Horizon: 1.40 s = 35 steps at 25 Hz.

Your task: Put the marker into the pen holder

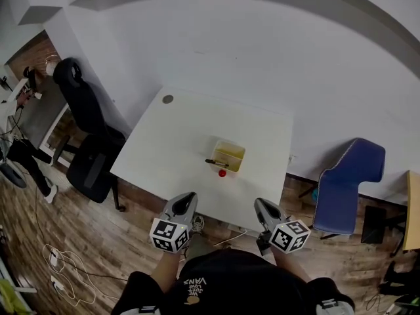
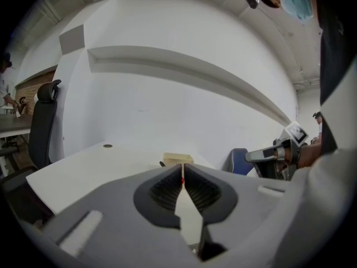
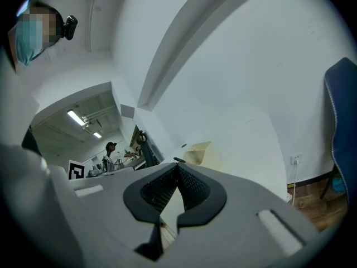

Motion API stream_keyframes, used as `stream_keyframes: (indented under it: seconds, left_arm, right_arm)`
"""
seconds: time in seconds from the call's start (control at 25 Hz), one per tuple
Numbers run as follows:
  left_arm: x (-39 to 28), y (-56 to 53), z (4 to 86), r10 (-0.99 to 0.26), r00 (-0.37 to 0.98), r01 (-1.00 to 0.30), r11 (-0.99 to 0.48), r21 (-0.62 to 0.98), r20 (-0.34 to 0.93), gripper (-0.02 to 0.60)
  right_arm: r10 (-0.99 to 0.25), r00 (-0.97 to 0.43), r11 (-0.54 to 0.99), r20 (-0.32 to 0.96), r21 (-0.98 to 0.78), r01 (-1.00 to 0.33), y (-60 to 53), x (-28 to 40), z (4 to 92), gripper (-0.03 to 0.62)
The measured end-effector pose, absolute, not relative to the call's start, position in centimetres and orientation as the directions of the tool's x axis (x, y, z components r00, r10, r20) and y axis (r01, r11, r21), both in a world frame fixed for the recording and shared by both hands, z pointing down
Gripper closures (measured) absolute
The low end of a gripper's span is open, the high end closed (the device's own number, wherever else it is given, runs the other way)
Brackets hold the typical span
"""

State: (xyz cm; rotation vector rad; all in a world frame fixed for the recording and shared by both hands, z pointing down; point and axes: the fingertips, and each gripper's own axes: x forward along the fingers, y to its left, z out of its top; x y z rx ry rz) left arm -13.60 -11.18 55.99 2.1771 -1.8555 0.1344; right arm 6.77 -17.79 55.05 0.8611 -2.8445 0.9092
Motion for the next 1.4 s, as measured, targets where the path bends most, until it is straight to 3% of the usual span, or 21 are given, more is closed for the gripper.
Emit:
stream_keyframes:
  seconds: [1.4]
  left_arm:
    - [-11.3,-4.2,56.3,-0.967,0.103,-0.984,-0.065,0.164,0.235,0.529]
  right_arm:
    - [-0.465,-0.855,0.709,0.228,-0.482,-0.514,-14.0,7.8,56.2,0.592]
